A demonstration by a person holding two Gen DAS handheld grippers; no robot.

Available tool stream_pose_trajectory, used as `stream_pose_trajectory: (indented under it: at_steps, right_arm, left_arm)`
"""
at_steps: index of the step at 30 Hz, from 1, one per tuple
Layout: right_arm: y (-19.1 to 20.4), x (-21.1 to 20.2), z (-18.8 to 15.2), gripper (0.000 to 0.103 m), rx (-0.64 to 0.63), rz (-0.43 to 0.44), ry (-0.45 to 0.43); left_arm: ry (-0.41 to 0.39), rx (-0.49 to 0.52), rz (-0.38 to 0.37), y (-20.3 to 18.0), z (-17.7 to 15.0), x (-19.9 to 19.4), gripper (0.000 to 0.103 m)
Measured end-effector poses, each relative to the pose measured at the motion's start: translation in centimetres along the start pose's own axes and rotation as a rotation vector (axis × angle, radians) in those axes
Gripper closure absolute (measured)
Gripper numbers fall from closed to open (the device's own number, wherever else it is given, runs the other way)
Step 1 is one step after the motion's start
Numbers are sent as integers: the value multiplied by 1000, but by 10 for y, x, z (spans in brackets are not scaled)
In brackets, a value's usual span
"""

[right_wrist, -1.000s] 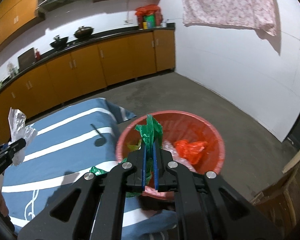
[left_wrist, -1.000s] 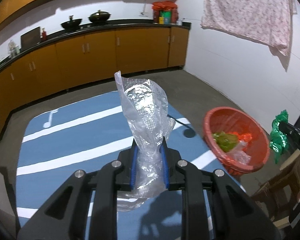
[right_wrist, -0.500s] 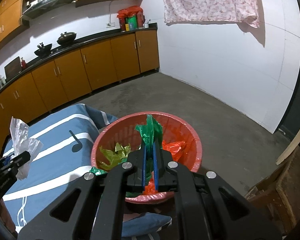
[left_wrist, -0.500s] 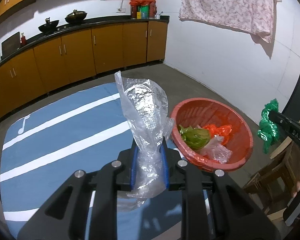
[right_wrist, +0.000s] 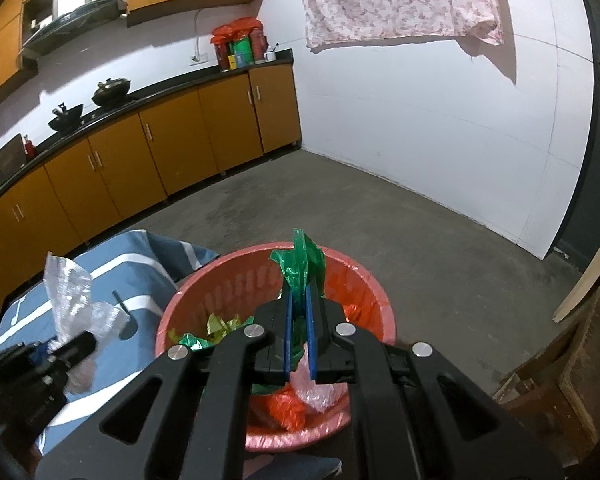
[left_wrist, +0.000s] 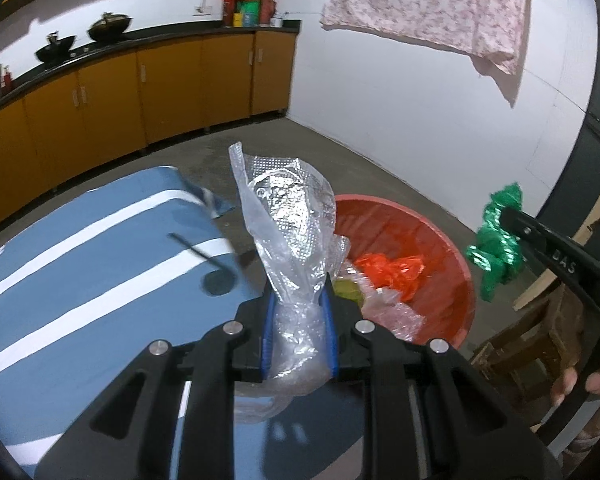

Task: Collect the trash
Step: 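Carry both bags to the basket and open both grippers to drop them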

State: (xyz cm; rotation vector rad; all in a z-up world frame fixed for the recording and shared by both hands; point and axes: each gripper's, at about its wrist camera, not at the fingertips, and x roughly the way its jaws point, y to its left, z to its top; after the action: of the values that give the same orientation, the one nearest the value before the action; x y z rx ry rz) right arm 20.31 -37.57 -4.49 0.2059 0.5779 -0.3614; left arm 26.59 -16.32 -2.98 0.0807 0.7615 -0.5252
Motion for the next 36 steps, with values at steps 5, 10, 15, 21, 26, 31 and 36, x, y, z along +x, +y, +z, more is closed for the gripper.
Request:
stream_pose_trajectory:
  at_steps: [5, 10, 15, 21, 26, 31, 36]
  right_arm:
    - [-6, 15, 7, 97, 7, 0, -4]
    - [-14, 26, 16, 95, 39, 57, -7]
    - [-17, 30, 16, 67, 50, 125, 3]
    - [-27, 13, 10, 41, 80, 132, -17]
    - [-29, -39, -1, 7, 52, 76, -132]
    - [-28, -82, -18, 5, 30, 58, -162]
    - [-15, -121, -43, 5, -15, 55, -176]
  left_arm:
    - [28, 27, -47, -22, 7, 33, 82]
    - [60, 39, -80, -36, 9, 61, 79]
    - [73, 38, -77, -36, 8, 73, 62]
    - [74, 12, -35, -17, 1, 63, 46]
    - [-12, 16, 27, 3, -9, 17, 22]
    - [-114, 5, 100, 17, -26, -44, 6]
    - [-172, -46, 175, 32, -49, -100, 4]
